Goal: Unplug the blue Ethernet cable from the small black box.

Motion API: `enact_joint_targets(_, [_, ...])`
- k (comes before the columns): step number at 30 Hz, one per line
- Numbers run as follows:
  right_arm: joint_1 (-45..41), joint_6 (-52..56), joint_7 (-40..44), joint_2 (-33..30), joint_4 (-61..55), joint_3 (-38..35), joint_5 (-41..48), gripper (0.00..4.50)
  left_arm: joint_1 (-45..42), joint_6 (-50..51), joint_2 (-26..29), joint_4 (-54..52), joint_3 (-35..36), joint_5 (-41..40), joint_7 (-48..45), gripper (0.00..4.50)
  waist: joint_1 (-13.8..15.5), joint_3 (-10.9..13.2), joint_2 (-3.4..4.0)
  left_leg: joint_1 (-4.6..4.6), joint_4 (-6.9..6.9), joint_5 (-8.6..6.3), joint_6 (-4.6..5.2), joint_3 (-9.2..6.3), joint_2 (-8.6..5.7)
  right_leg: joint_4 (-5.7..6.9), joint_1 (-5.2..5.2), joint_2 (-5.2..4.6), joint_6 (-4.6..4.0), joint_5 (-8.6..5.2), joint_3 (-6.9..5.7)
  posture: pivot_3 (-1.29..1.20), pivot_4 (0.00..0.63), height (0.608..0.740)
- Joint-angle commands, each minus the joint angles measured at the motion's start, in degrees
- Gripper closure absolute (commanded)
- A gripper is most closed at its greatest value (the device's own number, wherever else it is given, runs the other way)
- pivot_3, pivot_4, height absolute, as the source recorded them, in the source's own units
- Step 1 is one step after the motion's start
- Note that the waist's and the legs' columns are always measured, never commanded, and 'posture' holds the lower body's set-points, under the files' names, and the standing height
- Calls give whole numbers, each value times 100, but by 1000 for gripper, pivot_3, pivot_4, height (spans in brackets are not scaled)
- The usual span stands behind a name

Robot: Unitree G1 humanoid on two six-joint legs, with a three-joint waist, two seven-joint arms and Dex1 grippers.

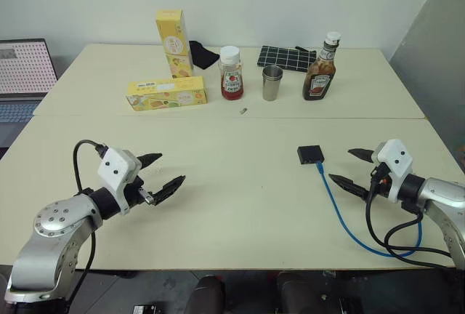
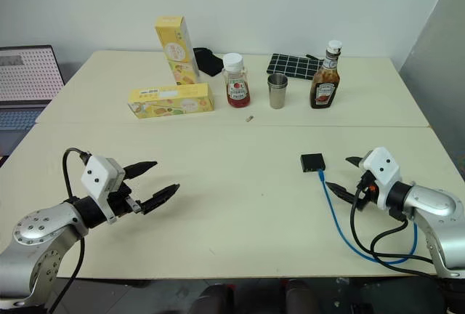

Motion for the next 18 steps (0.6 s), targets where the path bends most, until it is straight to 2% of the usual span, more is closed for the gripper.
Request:
enact_joint_targets(1, [-62, 21, 10, -36, -44, -163, 87, 40, -43, 4, 47, -309, 189, -149, -7, 0, 0, 0, 0, 0, 0, 0, 0, 0, 0, 0, 0, 0, 0, 0, 0, 0, 150, 740])
enact_joint_targets(12, [-51, 205, -157, 14, -138, -130, 54, 40, 17, 207, 0, -523, 161, -243, 85, 0, 2, 0, 0, 0, 0, 0, 0, 2, 0, 0, 0, 0, 0, 0, 2, 0, 150, 740])
enact_joint_targets(18, [-37, 657, -684, 341, -360, -96, 76, 40, -86, 438, 26, -699, 141, -824, -216, 0, 1, 0, 0, 0, 0, 0, 0, 2, 1, 0, 0, 0, 0, 0, 3, 0, 150, 740])
